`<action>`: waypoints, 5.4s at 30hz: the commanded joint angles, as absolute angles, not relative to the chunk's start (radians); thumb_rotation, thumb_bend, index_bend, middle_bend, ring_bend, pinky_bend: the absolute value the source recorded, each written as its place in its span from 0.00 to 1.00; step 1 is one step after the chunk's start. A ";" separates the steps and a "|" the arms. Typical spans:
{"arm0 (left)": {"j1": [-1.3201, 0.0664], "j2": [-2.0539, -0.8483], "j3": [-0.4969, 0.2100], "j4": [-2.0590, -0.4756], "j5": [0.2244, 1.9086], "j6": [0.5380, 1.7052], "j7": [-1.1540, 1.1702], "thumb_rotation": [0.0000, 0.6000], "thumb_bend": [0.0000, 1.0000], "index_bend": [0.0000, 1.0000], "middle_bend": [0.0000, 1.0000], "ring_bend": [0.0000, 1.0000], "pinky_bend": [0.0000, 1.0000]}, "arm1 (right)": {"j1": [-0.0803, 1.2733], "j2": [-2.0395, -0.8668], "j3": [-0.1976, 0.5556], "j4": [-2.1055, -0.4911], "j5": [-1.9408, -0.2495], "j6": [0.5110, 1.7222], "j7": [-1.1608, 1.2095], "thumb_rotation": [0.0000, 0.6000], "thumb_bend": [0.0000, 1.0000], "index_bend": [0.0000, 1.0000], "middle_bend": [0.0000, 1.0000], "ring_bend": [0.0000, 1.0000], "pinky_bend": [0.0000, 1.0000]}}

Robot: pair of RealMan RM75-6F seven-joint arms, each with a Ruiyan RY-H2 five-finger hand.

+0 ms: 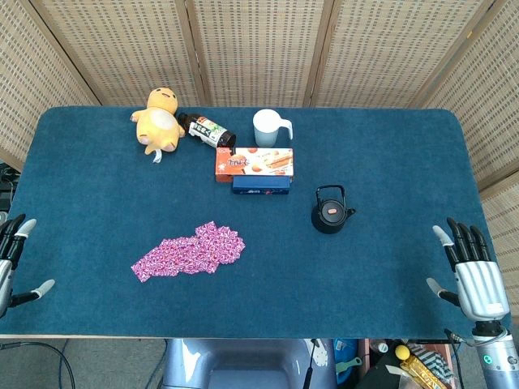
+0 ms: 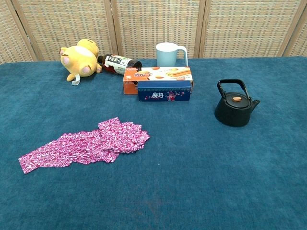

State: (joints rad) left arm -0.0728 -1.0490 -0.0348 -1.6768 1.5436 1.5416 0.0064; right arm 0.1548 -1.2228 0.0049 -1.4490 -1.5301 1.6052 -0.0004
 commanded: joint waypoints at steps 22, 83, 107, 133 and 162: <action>-0.081 -1.068 -0.052 -1.667 1.509 1.524 0.053 1.00 0.03 0.00 0.00 0.00 0.00 | 0.539 -1.199 0.215 -1.500 -1.457 1.134 0.032 1.00 0.36 0.38 0.00 0.00 0.00; -0.108 -1.081 -0.062 -1.640 1.456 1.460 0.041 1.00 0.03 0.00 0.00 0.00 0.00 | 0.784 -1.563 0.220 -1.174 -0.958 0.813 -0.254 1.00 0.55 0.50 0.00 0.00 0.00; -0.112 -1.081 -0.059 -1.642 1.456 1.453 0.040 1.00 0.03 0.00 0.00 0.00 0.00 | 0.764 -1.523 0.230 -1.211 -1.006 0.857 -0.230 1.00 0.57 0.64 0.00 0.00 0.00; -0.092 -1.063 -0.046 -1.663 1.507 1.501 0.020 1.00 0.03 0.00 0.00 0.00 0.00 | 0.574 -1.421 -0.010 -1.365 -1.485 1.106 -0.179 1.00 0.60 0.64 0.00 0.00 0.00; -0.097 -1.068 -0.044 -1.661 1.501 1.488 0.028 1.00 0.03 0.00 0.00 0.00 0.00 | 0.471 -1.351 -0.052 -1.352 -1.596 1.261 -0.044 1.00 0.20 0.17 0.00 0.00 0.00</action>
